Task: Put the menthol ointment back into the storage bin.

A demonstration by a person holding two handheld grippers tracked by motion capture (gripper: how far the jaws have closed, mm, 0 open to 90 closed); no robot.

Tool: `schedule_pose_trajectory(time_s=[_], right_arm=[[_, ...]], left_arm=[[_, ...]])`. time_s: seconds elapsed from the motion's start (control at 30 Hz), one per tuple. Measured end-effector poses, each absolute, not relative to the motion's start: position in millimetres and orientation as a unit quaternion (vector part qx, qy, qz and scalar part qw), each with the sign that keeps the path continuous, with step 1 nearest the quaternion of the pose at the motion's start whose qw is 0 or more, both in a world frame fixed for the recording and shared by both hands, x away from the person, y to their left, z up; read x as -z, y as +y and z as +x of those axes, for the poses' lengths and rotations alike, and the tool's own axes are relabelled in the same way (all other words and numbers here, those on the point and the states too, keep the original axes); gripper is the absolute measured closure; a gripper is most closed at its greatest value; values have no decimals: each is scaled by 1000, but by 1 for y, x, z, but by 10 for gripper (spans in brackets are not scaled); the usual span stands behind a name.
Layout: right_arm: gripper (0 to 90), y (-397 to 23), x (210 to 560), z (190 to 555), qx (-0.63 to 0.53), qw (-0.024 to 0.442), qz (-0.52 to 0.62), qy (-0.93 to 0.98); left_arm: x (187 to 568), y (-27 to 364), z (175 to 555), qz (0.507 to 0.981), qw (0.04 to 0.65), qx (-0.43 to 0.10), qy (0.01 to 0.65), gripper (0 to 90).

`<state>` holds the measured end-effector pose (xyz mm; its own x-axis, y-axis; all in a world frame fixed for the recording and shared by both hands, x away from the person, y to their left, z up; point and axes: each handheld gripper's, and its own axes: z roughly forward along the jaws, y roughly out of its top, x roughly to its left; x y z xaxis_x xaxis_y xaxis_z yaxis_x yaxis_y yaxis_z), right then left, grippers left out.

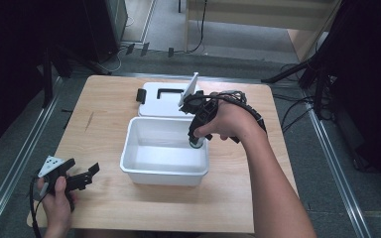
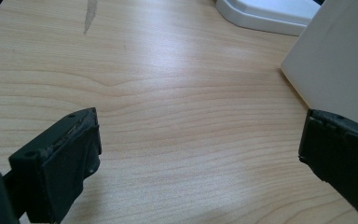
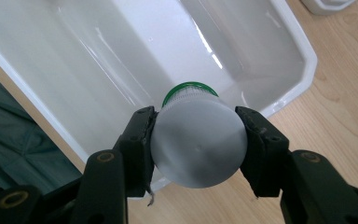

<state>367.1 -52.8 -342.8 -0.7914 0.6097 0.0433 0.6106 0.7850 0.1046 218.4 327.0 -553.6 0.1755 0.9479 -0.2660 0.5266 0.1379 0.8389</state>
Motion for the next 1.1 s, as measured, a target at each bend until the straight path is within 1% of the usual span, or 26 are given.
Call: schedule_pose_trajectory(time_s=[0.23, 0.4, 1.1], right_arm=[[510, -49, 353, 365, 55, -5, -268, -962], [510, -48, 361, 365, 55, -21, -235, -970], [510, -33, 415, 366, 49, -2, -216, -975]], left_arm=[[554, 327, 218, 615, 458, -231, 599, 0], [554, 327, 218, 615, 459, -230, 599, 0], [554, 327, 218, 615, 459, -231, 598, 0]])
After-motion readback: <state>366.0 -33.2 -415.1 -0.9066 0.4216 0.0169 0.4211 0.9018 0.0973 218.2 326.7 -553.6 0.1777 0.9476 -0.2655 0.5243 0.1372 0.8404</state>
